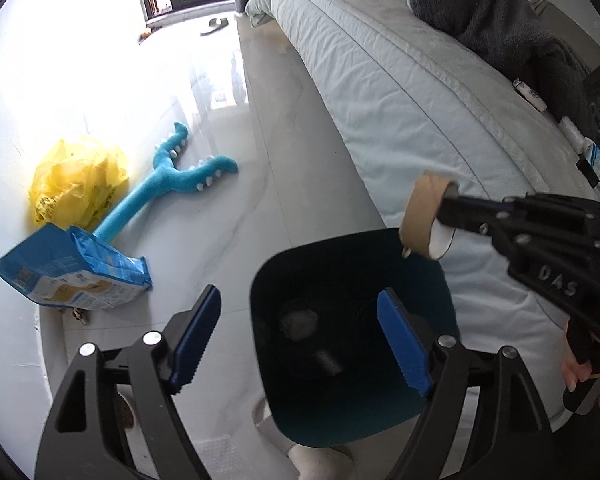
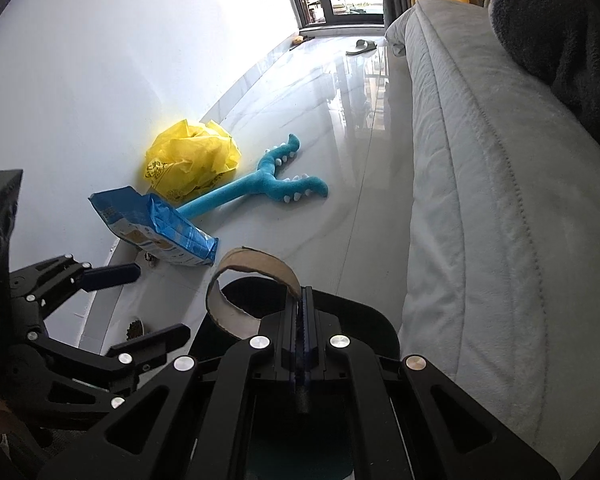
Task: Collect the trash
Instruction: 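Open the left tool over the bin to drop the tissue, then open the right tool over the bin to drop the brown tape roll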
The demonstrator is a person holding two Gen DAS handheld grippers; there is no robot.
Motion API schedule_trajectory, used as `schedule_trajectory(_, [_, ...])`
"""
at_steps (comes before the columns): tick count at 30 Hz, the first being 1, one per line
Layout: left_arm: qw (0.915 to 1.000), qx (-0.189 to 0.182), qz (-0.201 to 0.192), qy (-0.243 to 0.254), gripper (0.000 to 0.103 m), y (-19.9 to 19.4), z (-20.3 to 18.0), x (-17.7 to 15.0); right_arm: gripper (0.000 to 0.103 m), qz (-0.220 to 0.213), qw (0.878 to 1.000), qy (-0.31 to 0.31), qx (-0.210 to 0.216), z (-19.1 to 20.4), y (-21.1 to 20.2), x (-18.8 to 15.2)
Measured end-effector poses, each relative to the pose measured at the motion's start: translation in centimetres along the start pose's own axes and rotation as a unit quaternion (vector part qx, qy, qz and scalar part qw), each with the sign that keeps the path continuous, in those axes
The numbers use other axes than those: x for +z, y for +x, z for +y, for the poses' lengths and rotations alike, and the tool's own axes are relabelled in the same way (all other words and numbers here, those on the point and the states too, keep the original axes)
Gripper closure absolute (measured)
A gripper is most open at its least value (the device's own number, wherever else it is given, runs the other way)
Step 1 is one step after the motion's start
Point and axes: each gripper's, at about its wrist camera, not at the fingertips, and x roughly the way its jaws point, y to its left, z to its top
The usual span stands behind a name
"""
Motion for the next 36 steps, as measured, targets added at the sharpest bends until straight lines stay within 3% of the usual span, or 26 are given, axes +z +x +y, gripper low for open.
schedule_trajectory(16, [0.9925,-0.009,-0.122,-0.007,0.014,-4.7,1.6,0.9,0.101,0.066,0.998,-0.007,-0.017,0.8,5.0,-1.7])
schedule_trajectory(27, [0.976,-0.017,-0.214,-0.034,0.011,-8.7,2.2,1.9,0.1,0.101,0.994,-0.013,-0.027,1.1,7.4,-2.9])
schedule_trajectory(31, [0.9707,-0.004,-0.238,-0.033,0.01,-9.4,2.0,2.1,0.1,0.118,0.992,-0.021,-0.03,1.2,7.8,-3.4])
schedule_trajectory(34, [0.9666,-0.01,-0.252,-0.046,0.01,-10.1,2.1,2.4,0.095,0.136,0.99,-0.029,-0.036,1.3,8.2,-4.1])
schedule_trajectory(36, [0.9638,-0.007,-0.262,-0.05,0.01,-10.7,1.8,2.7,0.073,0.143,0.989,-0.031,-0.032,1.3,8.2,-4.6])
